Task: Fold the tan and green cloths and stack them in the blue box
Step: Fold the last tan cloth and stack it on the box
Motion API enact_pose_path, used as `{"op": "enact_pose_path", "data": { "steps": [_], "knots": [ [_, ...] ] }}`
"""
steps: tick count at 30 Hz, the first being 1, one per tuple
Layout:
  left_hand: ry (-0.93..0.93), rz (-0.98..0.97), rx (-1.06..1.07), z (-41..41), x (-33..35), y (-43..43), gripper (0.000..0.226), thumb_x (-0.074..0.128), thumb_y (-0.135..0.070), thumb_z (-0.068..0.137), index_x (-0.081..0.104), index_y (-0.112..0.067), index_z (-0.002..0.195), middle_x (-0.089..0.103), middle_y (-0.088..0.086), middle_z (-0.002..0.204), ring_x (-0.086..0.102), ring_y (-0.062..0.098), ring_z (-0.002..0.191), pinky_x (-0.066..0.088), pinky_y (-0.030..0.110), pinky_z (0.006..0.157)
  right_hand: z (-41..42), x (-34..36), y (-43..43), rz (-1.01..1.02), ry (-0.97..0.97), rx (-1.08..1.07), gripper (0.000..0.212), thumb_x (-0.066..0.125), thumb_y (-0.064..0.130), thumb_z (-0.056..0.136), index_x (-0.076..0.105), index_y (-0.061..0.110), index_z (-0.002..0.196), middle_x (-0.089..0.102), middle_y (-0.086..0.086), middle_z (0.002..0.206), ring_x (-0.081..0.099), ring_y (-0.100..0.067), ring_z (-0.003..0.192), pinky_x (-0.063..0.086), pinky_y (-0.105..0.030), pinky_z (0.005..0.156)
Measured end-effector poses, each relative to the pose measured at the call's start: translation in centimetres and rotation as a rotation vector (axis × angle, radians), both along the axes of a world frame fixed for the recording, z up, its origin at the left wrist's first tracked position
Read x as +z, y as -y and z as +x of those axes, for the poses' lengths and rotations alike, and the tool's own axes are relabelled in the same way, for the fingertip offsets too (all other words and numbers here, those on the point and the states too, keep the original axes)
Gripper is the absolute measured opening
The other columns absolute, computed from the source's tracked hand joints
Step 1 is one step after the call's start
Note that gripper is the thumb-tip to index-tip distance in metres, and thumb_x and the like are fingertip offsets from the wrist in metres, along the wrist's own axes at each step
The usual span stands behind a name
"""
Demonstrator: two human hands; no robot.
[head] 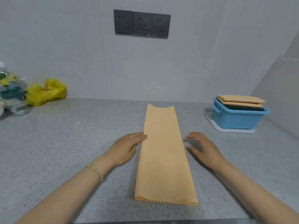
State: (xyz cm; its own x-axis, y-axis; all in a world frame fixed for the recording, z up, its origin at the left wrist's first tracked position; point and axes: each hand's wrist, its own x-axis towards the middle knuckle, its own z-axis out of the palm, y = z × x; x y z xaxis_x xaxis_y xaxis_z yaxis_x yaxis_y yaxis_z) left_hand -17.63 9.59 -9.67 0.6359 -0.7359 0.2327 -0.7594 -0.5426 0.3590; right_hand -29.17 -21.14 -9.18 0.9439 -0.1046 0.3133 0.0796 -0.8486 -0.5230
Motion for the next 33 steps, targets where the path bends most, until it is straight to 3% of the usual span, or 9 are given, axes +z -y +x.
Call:
{"op": "enact_pose_path", "data": {
  "steps": [4,7,9,13,17,21,24,28,33],
  "knots": [
    [0.310,0.209,-0.079,0.1,0.0,-2.0,0.045,0.040,-0.028,0.101,0.035,-0.036,0.145,0.033,-0.014,0.151,0.035,0.007,0.138,0.024,0.022,0.111,-2.2,1.4,0.4,-0.570,0.144,0.269,0.046,0.075,0.022,0.080,0.062,0.024,0.125,0.057,0.007,0.133,0.059,-0.013,0.115,0.048,-0.029,0.094],
    [0.531,0.281,-0.230,-1.0,0.3,-1.2,0.054,0.076,-0.030,0.080,0.058,-0.025,0.131,0.059,-0.005,0.131,0.062,0.013,0.112,0.053,0.026,0.088,-2.4,1.5,-1.1,-0.767,0.324,0.426,0.046,0.083,0.013,0.069,0.070,0.016,0.113,0.067,0.001,0.119,0.067,-0.017,0.105,0.055,-0.038,0.087],
    [0.565,0.308,-0.244,-1.4,0.1,-0.8,0.069,0.088,-0.016,0.063,0.062,-0.022,0.127,0.064,-0.003,0.125,0.066,0.013,0.107,0.056,0.025,0.081,-2.0,1.5,-2.1,-0.793,0.350,0.492,0.050,0.086,0.005,0.063,0.072,0.015,0.109,0.069,0.002,0.115,0.067,-0.017,0.103,0.057,-0.038,0.084],
    [0.434,0.441,-0.195,-1.2,-0.8,-0.4,0.069,0.049,-0.003,0.096,0.020,-0.032,0.150,0.025,-0.008,0.156,0.028,0.013,0.142,0.027,0.029,0.112,-1.8,1.3,-2.4,-0.689,0.328,0.513,0.044,0.090,0.007,0.054,0.077,0.018,0.095,0.074,0.006,0.099,0.072,-0.012,0.087,0.060,-0.031,0.071],
    [0.498,0.081,-0.261,-1.8,-0.1,-0.8,0.040,0.079,-0.023,0.077,0.070,-0.030,0.114,0.069,-0.010,0.115,0.068,0.010,0.097,0.054,0.021,0.075,-2.0,0.7,-1.5,-0.411,0.048,0.363,0.027,0.069,0.024,0.085,0.070,0.028,0.112,0.066,0.016,0.116,0.061,0.003,0.105,0.050,-0.018,0.089],
    [0.058,-0.136,0.022,-1.9,0.1,-0.4,0.010,0.063,-0.033,0.089,0.073,-0.037,0.091,0.071,-0.009,0.089,0.060,0.008,0.082,0.044,0.024,0.071,-1.0,0.8,-1.6,0.106,-0.116,0.155,0.013,0.065,0.029,0.088,0.075,0.023,0.083,0.071,0.015,0.079,0.062,0.006,0.073,0.045,-0.016,0.070],
    [-0.300,-0.366,0.247,-1.1,0.4,1.0,0.026,0.061,-0.039,0.090,0.067,-0.028,0.067,0.066,-0.008,0.068,0.057,0.008,0.065,0.042,0.025,0.063,0.4,0.6,-2.4,0.432,-0.097,0.034,0.042,0.058,0.045,0.087,0.059,0.012,0.060,0.052,0.006,0.056,0.044,-0.006,0.055,0.032,-0.022,0.058],
    [-0.387,-0.397,0.420,-0.6,0.1,3.1,0.028,0.061,-0.036,0.091,0.065,-0.024,0.065,0.052,-0.016,0.051,0.046,0.001,0.052,0.033,0.018,0.053,3.0,0.0,-3.2,0.370,-0.036,-0.230,0.031,0.066,0.028,0.087,0.062,0.004,0.068,0.054,-0.005,0.058,0.045,-0.015,0.055,0.034,-0.027,0.056],
    [-0.366,-0.367,0.508,0.1,-0.7,3.8,0.030,0.060,-0.038,0.091,0.064,-0.025,0.065,0.046,-0.015,0.051,0.042,0.000,0.049,0.031,0.019,0.052,4.0,-1.0,-3.9,0.257,0.032,-0.374,0.015,0.067,0.023,0.083,0.063,0.017,0.070,0.060,0.002,0.062,0.053,-0.013,0.059,0.039,-0.026,0.054]
  ]
}}
